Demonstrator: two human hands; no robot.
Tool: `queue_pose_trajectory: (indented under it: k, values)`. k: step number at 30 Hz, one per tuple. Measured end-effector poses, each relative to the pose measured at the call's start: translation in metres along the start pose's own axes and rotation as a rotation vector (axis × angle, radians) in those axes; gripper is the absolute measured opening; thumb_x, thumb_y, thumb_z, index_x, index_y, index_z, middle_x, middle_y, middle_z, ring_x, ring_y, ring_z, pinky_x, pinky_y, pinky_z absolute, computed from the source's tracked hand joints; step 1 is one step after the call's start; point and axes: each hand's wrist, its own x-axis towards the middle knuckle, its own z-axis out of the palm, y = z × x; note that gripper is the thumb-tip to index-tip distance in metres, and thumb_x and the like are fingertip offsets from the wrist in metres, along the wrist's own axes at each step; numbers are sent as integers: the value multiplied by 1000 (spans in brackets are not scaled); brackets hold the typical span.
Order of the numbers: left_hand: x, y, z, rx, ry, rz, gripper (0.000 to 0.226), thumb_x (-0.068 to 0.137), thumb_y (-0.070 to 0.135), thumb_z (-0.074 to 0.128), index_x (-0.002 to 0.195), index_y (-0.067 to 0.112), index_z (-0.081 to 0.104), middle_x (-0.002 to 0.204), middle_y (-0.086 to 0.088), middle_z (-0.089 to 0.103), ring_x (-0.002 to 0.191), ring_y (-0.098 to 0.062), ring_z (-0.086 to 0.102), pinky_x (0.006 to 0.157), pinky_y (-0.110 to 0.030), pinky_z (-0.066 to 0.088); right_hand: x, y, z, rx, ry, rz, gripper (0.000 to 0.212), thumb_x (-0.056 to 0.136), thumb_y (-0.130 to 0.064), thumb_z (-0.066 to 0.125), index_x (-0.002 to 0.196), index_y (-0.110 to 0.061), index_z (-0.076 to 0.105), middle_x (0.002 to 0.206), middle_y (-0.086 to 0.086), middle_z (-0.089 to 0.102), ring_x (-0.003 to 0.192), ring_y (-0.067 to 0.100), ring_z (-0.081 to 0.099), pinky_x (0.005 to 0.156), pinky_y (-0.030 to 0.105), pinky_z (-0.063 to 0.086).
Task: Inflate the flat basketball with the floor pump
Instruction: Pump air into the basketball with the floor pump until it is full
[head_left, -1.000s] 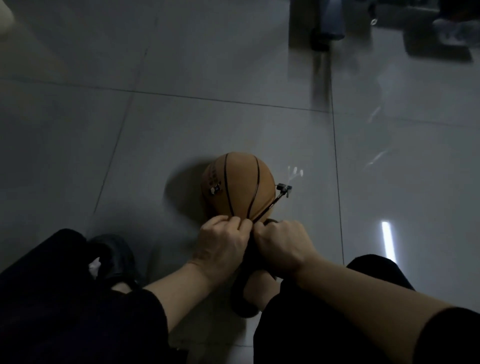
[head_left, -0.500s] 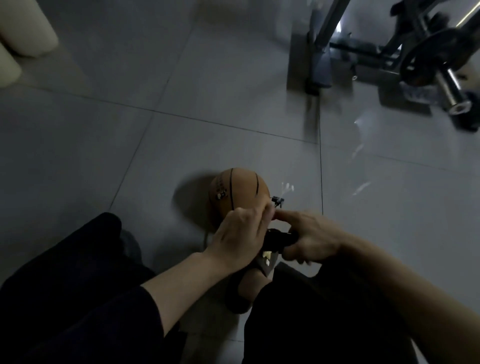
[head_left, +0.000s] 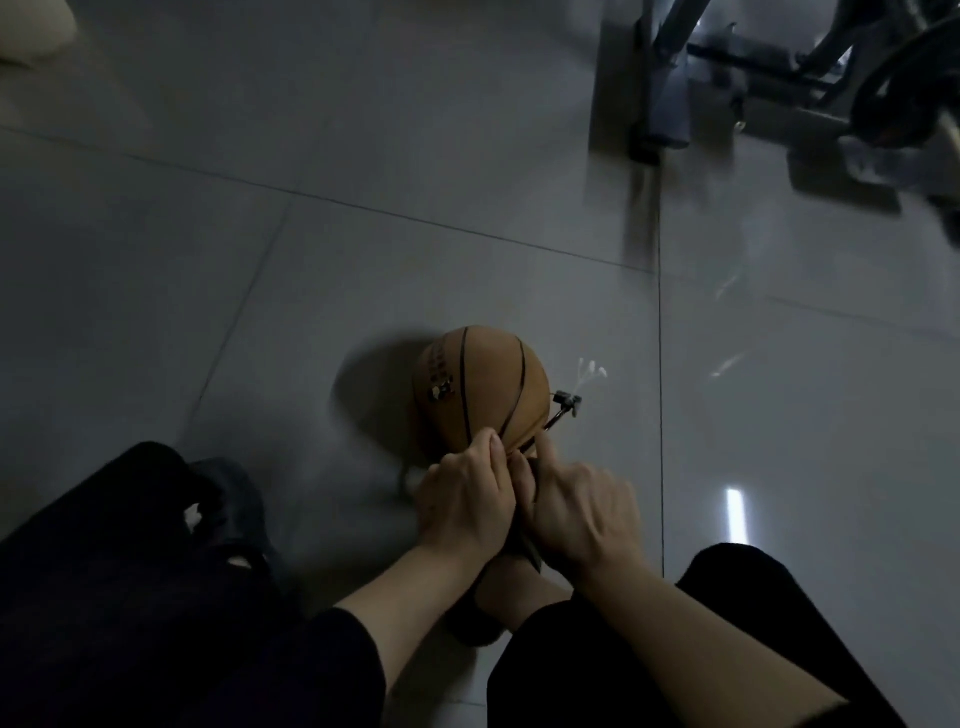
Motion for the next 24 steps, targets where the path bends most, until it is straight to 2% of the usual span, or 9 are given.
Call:
queue_pose_trajectory:
  k: [4, 6, 8, 12, 13, 15, 18, 22, 24]
  values:
    - [6, -16, 13, -36, -17, -38, 31, 89, 36, 19, 73, 21, 41, 60, 5, 51, 63, -25, 60, 54, -30, 36, 11, -3, 16, 0, -45, -14, 82, 84, -55, -13, 149, -20, 23, 73, 2, 63, 44, 12, 27, 43, 29, 15]
    - [8, -21, 16, -31, -20, -63, 31, 94, 32, 23, 71, 21, 41, 59, 4, 52, 60, -25, 60, 53, -32, 41, 14, -4, 18, 8, -58, -14, 71, 93, -53, -4, 149, -18, 23, 81, 4, 66, 50, 17, 44, 47, 29, 21]
    - [8, -16, 11, -11, -48, -82, 30, 98, 29, 25, 73, 20, 40, 63, -1, 55, 64, -27, 60, 55, -34, 41, 13, -7, 10, 55, -72, 37, 62, 99, -50, 10, 149, -17, 22, 90, 9, 68, 69, 25, 60, 55, 31, 28]
    - [-3, 3, -17, 39, -23, 37, 21, 99, 29, 30, 86, 20, 43, 64, 1, 59, 66, -24, 64, 51, -27, 30, -4, -10, -16, 95, -30, 22, 67, 97, -56, 14, 149, -14, 15, 69, 2, 60, 49, 15, 43, 47, 30, 28]
    - [-6, 10, -27, 22, 8, 78, 19, 99, 31, 34, 87, 19, 45, 63, 2, 60, 62, -22, 64, 47, -25, 30, -9, -9, -27, 127, -10, 29, 66, 95, -59, 13, 143, -14, 22, 62, 0, 54, 45, 14, 41, 45, 30, 29]
    - [-6, 28, -47, -20, 123, 175, 27, 96, 38, 37, 83, 18, 49, 56, 3, 59, 52, -17, 62, 42, -18, 28, -15, -5, -51, 148, 105, 13, 63, 90, -63, 7, 112, -17, 44, 52, 0, 47, 41, 14, 43, 43, 29, 33]
    - [-11, 50, -63, -68, 254, 248, 43, 93, 50, 32, 65, 21, 46, 48, 0, 55, 44, -18, 55, 44, -21, 31, -25, -3, -77, 168, 278, -8, 64, 92, -64, 4, 69, -19, 44, 42, -4, 35, 32, 10, 30, 37, 24, 24]
    - [-18, 40, -44, -48, 266, 229, 37, 94, 38, 33, 59, 25, 41, 43, 0, 52, 37, -18, 50, 41, -19, 17, -28, -6, -59, 136, 227, 66, 54, 94, -60, 7, 59, -24, 27, 42, -7, 22, 32, 8, 18, 40, 22, 11]
    - [-14, 26, -23, -56, 240, 173, 39, 93, 33, 32, 59, 20, 48, 45, -1, 55, 39, -22, 53, 42, -19, 24, -23, -7, -39, 72, 159, 90, 54, 89, -61, -1, 61, -24, 25, 46, -7, 27, 36, 10, 23, 41, 24, 12]
